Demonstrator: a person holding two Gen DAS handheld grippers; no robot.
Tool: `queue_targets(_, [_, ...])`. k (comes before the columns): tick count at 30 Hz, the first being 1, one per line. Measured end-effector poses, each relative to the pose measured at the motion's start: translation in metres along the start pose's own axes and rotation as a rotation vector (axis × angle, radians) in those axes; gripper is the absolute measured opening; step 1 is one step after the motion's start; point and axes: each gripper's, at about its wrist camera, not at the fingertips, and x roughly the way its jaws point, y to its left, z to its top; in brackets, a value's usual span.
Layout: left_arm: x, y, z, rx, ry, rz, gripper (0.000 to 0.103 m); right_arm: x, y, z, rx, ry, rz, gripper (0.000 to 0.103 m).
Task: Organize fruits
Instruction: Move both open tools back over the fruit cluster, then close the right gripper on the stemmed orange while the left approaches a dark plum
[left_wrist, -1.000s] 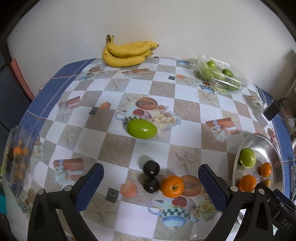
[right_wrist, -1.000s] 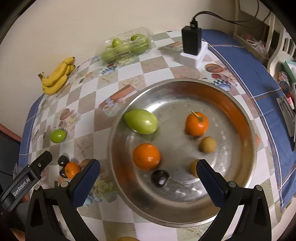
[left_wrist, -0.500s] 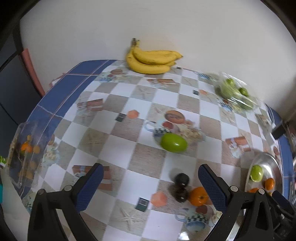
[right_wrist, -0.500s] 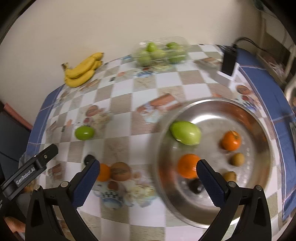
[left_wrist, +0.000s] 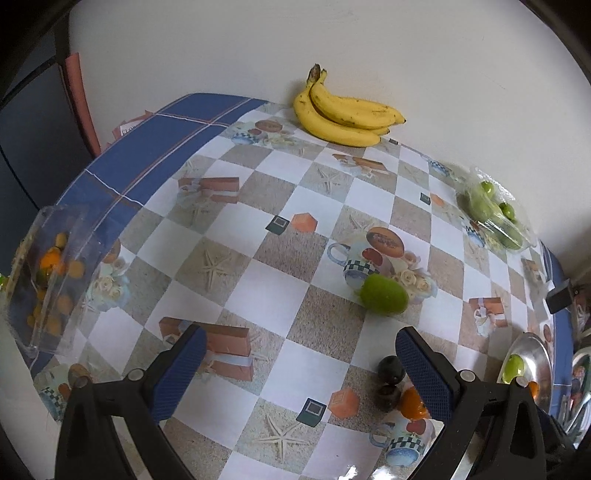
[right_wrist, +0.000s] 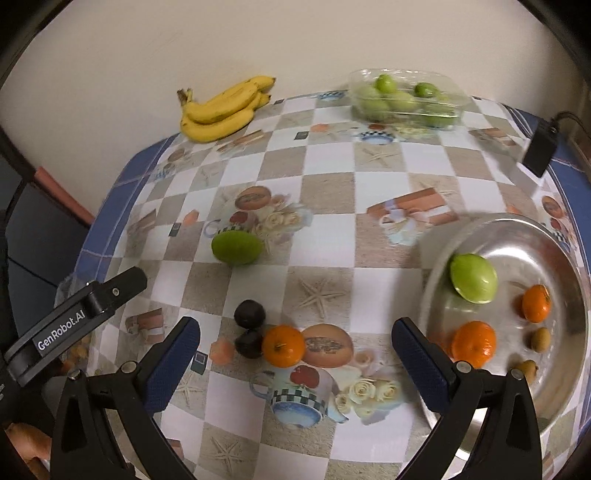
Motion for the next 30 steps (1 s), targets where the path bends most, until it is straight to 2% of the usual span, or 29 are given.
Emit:
queue_targets(5, [0.011,-0.004,-0.003,0.003,0.042,-0.010,0.103,0.017,0.004,0.000,-0.006,0.042,0.001,0.103])
queue_targets(12, [0.040,-0.006,-0.013,-0.033,0.150,-0.030,0.103,0.042,0.004,-0.008,-0.020,0.114,-0.005,0.101])
queue_targets(14, [0.049,-0.007,-0.016,-0.044,0.183,-0.038,0.103,0.045,0.004,-0.010,-0.021,0.125,-0.005,0.089])
queue_targets(16, [0.055,-0.007,-0.019,-0.056,0.209,-0.052,0.103,0.049,0.004,-0.011,-0.020,0.135,0.002,0.082])
queue_targets(18, [0.060,-0.008,-0.022,-0.063,0.231,-0.067,0.102,0.051,0.004,-0.012,-0.021,0.144,0.009,0.080])
queue_targets(20, [0.063,-0.009,-0.023,-0.069,0.246,-0.078,0.102,0.054,0.005,-0.013,-0.020,0.151,0.017,0.067])
queue_targets(22, [0.064,-0.009,-0.025,-0.078,0.256,-0.092,0.102,0.054,0.005,-0.013,-0.015,0.155,0.030,0.060])
queue_targets(24, [0.064,-0.010,-0.026,-0.087,0.263,-0.112,0.100,0.056,0.005,-0.013,-0.017,0.159,0.031,0.058])
queue_targets(27, [0.063,-0.011,-0.026,-0.081,0.261,-0.114,0.099,0.058,0.006,-0.014,-0.017,0.167,0.034,0.047])
queue_targets(30, [0.063,-0.011,-0.026,-0.081,0.262,-0.120,0.098,0.060,0.006,-0.015,-0.013,0.172,0.033,0.047])
